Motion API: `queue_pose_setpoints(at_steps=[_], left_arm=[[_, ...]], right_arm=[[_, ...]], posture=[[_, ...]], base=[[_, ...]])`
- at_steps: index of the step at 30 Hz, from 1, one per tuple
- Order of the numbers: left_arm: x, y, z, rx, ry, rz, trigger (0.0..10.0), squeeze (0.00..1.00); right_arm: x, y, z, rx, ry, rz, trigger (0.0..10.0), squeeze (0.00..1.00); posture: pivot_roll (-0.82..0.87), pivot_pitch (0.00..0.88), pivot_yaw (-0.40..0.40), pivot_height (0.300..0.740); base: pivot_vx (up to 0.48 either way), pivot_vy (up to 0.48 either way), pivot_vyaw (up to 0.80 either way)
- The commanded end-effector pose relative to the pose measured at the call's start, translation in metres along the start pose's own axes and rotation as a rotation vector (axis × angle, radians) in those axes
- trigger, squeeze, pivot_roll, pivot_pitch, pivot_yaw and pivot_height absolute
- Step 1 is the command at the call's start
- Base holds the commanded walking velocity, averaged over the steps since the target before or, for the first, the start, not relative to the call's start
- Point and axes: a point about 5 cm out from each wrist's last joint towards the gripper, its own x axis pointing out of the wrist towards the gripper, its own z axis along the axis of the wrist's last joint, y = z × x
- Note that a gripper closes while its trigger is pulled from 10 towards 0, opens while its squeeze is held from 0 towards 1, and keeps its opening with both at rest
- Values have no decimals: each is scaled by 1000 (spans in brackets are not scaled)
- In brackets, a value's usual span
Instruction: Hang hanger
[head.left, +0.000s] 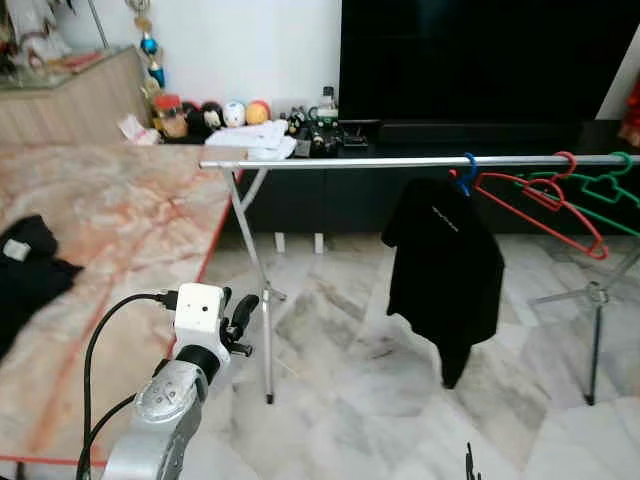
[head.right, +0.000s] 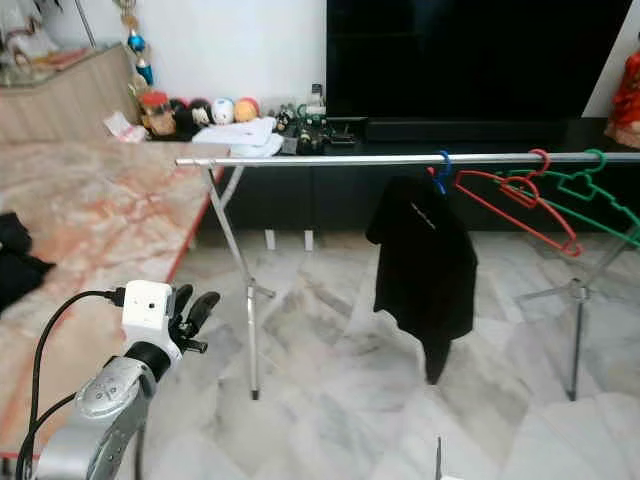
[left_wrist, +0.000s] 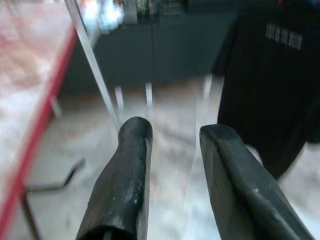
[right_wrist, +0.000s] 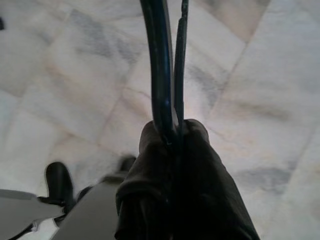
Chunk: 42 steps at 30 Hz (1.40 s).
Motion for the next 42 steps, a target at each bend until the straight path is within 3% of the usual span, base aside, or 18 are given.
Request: queue_pose_setpoints(at_steps=[1, 5, 7, 9, 10, 13, 14, 15, 19, 23, 25, 28, 32, 35, 42], left_arm=[[0, 1, -11, 39, 53, -23, 10000, 0], [-1, 4, -22, 65, 103, -38, 10000, 0], [-5, 1, -38, 81, 185, -139, 10000, 0], [-14, -3, -61, 225, 284, -270, 10000, 0], [-16, -2, -66, 258, 305, -289, 10000, 0], [-15, -2, -68, 269, 313, -292, 10000, 0], [-15, -1, -70, 294, 319, -297, 10000, 0], [-12, 0, -74, 334, 329, -321, 10000, 0], [-13, -8, -76, 445, 347, -480, 10000, 0], [-10, -10, -74, 452, 330, -525, 10000, 0], [-8, -13, -74, 464, 325, -594, 10000, 0], [-9, -18, -77, 458, 345, -711, 10000, 0], [-6, -23, -74, 463, 321, -797, 10000, 0], [-4, -27, -71, 445, 312, -848, 10000, 0], [-2, -35, -75, 447, 350, -979, 10000, 0]], right_arm=[[0, -2, 0, 5, -11, -5, 10000, 0], [0, -3, 2, -16, -25, 0, 10000, 0], [3, -3, 21, -55, -71, 16, 10000, 0], [6, -2, 70, -155, -179, 54, 10000, 0], [6, 1, 84, -209, -214, 94, 10000, 0], [6, 3, 89, -235, -228, 117, 10000, 0], [5, 9, 98, -301, -257, 182, 10000, 0], [2, 22, 115, -451, -314, 312, 10000, 0], [-7, 39, 137, -578, -382, 531, 10000, 0], [-14, 48, 139, -724, -321, 744, 10000, 0], [-18, 51, 135, -890, -254, 867, 10000, 0], [-22, 52, 135, -1036, -216, 940, 10000, 0], [-29, 60, 139, -1123, -203, 1050, 10000, 0], [-30, 67, 142, -1198, -232, 1047, 10000, 0], [-33, 83, 145, -1246, -263, 1081, 10000, 0]], posture=[[65, 57, 61, 740], [62, 60, 60, 740], [65, 59, 60, 740], [61, 61, 51, 740], [60, 62, 50, 740], [59, 64, 48, 740], [57, 63, 47, 740], [53, 61, 44, 740], [52, 59, 39, 740], [50, 55, 32, 740], [50, 53, 23, 740], [50, 52, 21, 740], [52, 43, 17, 740], [45, 42, 15, 740], [45, 43, 15, 740]], base=[[0, 0, 0], [0, 0, 0], [0, 0, 0], [0, 0, 0], [0, 0, 0], [0, 0, 0], [0, 0, 0], [0, 0, 0], [0, 0, 0], [0, 0, 0], [0, 0, 0], [0, 0, 0], [0, 0, 0], [0, 0, 0], [0, 0, 0]])
